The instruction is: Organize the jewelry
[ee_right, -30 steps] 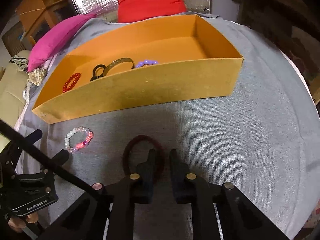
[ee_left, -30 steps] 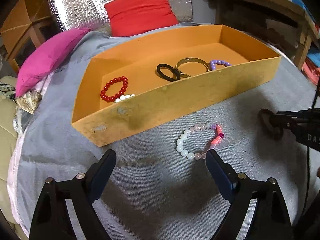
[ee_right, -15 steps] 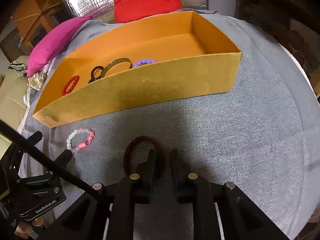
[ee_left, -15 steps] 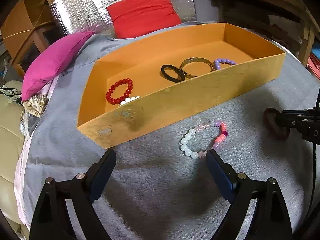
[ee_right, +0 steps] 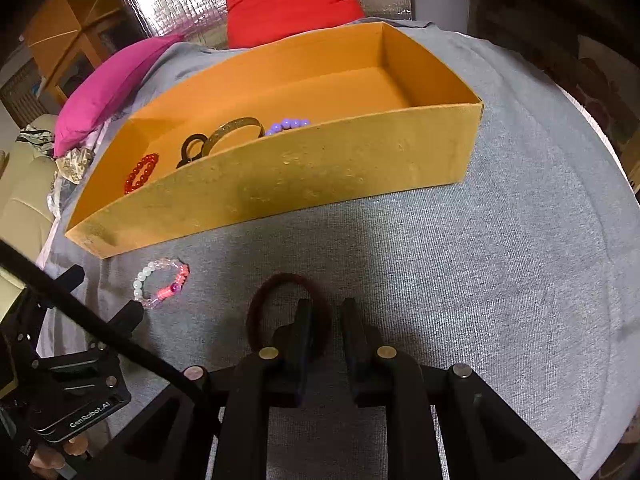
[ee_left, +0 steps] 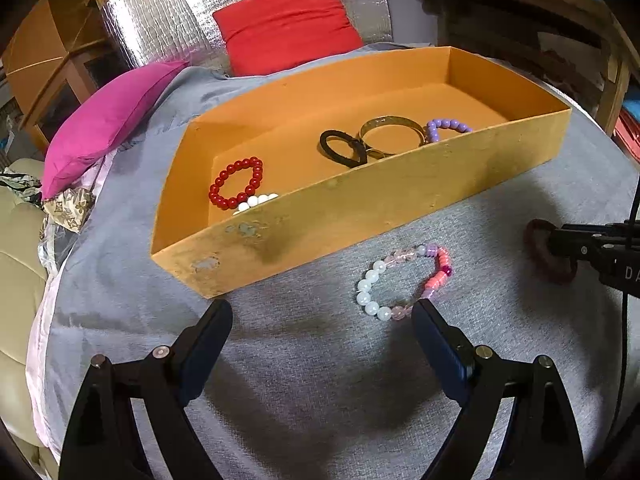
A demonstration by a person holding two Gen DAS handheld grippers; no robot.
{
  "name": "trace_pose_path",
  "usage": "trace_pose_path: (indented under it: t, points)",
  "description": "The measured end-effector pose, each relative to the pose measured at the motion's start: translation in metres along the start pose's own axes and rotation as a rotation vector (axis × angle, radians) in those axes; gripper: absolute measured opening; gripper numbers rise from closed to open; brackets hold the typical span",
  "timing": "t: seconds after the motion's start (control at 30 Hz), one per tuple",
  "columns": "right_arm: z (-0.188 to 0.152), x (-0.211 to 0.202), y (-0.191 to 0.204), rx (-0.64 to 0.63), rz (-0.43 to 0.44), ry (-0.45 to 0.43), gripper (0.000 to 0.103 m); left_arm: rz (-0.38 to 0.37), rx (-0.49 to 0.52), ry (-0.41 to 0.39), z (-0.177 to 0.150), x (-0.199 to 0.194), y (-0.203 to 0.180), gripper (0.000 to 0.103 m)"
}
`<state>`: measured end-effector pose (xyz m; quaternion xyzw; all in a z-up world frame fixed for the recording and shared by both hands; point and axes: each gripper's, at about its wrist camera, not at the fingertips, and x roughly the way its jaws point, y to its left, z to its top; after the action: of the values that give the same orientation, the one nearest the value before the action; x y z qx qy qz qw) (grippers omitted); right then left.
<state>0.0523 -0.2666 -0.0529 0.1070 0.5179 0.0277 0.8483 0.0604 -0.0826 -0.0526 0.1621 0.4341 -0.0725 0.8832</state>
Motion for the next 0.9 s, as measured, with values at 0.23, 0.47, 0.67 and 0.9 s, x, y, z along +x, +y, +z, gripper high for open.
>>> trace_pose_path:
  t: [0.23, 0.47, 0.67, 0.9]
  points:
    - [0.001, 0.0, -0.007, 0.04, 0.036, 0.004, 0.019, -0.172, -0.041, 0.038, 0.006, 0.011, -0.002, 0.091]
    - [0.001, 0.0, -0.007, 0.049, 0.045, 0.009, 0.019, -0.243, -0.097, 0.06, 0.01, 0.027, -0.007, 0.091]
    - [-0.001, -0.001, -0.006, 0.05, 0.04, 0.01, 0.019, -0.242, -0.088, 0.01, 0.009, 0.02, -0.008, 0.04]
    - [0.0, -0.002, -0.002, 0.035, 0.035, 0.012, 0.018, -0.281, -0.11, 0.014, 0.005, 0.017, 0.002, 0.015]
